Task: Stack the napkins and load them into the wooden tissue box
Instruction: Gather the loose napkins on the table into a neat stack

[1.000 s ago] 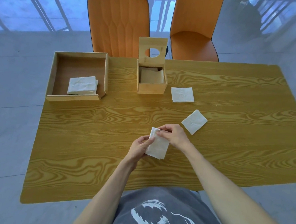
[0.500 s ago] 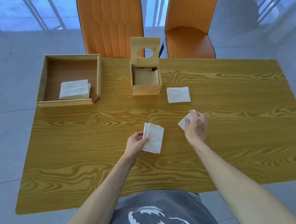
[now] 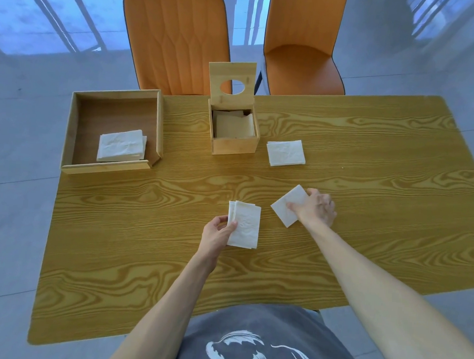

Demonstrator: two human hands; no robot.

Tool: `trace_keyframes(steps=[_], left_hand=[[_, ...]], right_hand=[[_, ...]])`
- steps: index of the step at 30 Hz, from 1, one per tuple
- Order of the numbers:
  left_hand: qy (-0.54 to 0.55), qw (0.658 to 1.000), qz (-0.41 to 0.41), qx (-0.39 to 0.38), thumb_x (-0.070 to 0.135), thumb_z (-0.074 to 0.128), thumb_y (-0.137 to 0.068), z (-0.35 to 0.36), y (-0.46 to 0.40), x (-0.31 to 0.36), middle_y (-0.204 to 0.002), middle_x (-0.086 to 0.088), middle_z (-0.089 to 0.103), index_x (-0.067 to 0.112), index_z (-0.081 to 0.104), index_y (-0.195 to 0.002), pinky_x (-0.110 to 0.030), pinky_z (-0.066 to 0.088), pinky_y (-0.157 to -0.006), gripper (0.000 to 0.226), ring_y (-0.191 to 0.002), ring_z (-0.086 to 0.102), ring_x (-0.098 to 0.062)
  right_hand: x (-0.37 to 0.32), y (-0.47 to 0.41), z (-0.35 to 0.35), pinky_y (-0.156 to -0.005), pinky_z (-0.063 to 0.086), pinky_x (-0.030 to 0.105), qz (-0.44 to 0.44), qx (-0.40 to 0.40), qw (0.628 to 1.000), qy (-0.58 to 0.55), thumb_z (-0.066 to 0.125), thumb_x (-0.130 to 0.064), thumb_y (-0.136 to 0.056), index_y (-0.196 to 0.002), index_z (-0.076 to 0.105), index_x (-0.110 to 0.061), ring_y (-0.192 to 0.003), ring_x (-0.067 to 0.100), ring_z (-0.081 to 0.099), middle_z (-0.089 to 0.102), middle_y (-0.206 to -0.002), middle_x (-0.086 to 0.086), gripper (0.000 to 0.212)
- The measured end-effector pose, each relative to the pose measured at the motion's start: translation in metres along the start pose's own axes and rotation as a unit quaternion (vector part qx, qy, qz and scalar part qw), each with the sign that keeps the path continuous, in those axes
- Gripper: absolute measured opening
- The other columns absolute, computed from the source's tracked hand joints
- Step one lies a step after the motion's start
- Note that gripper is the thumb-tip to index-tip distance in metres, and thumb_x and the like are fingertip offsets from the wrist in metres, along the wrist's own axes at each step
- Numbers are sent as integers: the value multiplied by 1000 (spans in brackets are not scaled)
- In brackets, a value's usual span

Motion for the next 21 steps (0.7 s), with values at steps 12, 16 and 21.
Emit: trace_keyframes(steps=[12,16,21], left_hand=[[19,1000,10,11,21,66,-92,-9,11,-7,-110,-8,73,11,60,-120,-44,56,-93,31,-102,70,-26],[28,1000,-3,13,19,63,-93,-9,11,-8,-110,-9,71,12,60,-118,-41,56,-91,26,-103,69,-27],[47,998,-33,14,16,61,-94,-8,8,-12,-106,-6,71,12,61,-118,-36,57,-85,24,-94,68,-22]], right_hand=[[4,38,26,-86,53,39,-45,-112,979,-166,75,-20,-83,-127,55,-10,-106,26,62,64,-118,6,49],[-14,48,14,-57,48,26,-118,-167,960,-193,56,-13,-96,-103,67,-10,-80,19,60,66,-92,5,14],[-50,69,-11,-53,42,24,-213,-244,931,-168,50,-11,-98,-93,67,-15,-68,13,52,59,-79,-1,18]])
Point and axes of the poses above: each hand's wrist, its own y-axis away from the middle knuckle, its own z-axis out of the palm, x = y × z, the point moved 10 cm from there along -y, towards the middle knuckle
